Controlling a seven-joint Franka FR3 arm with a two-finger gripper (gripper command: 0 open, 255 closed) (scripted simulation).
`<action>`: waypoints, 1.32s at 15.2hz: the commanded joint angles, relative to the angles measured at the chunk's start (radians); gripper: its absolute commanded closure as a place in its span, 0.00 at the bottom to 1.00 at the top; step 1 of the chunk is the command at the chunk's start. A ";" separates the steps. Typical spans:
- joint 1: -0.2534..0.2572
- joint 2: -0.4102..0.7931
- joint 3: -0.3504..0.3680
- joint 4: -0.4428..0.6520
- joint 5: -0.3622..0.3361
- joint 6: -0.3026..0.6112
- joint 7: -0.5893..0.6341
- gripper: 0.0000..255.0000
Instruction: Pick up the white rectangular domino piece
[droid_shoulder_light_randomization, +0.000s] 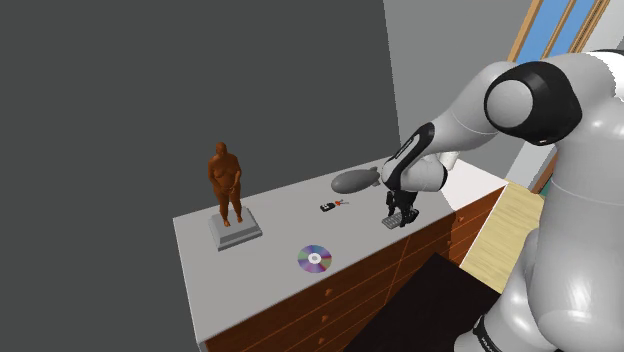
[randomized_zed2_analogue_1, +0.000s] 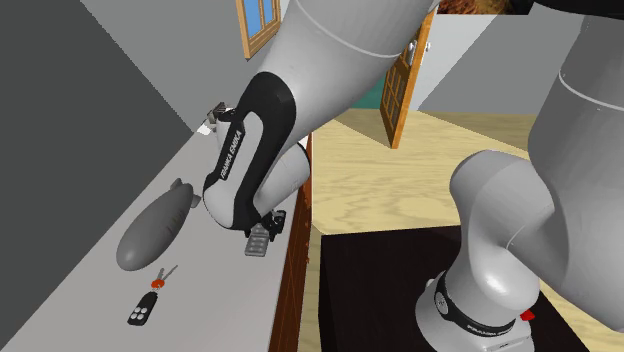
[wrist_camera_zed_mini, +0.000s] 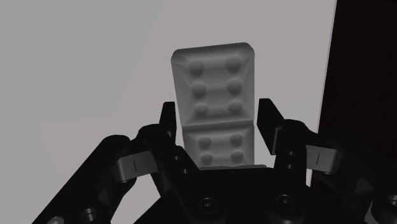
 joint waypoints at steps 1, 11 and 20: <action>0.000 0.004 0.002 0.000 0.001 0.004 0.000 1.00; 0.071 -0.099 -0.096 -0.007 -0.165 -0.059 0.119 1.00; 0.101 -0.272 -0.155 0.006 -0.419 -0.181 0.301 1.00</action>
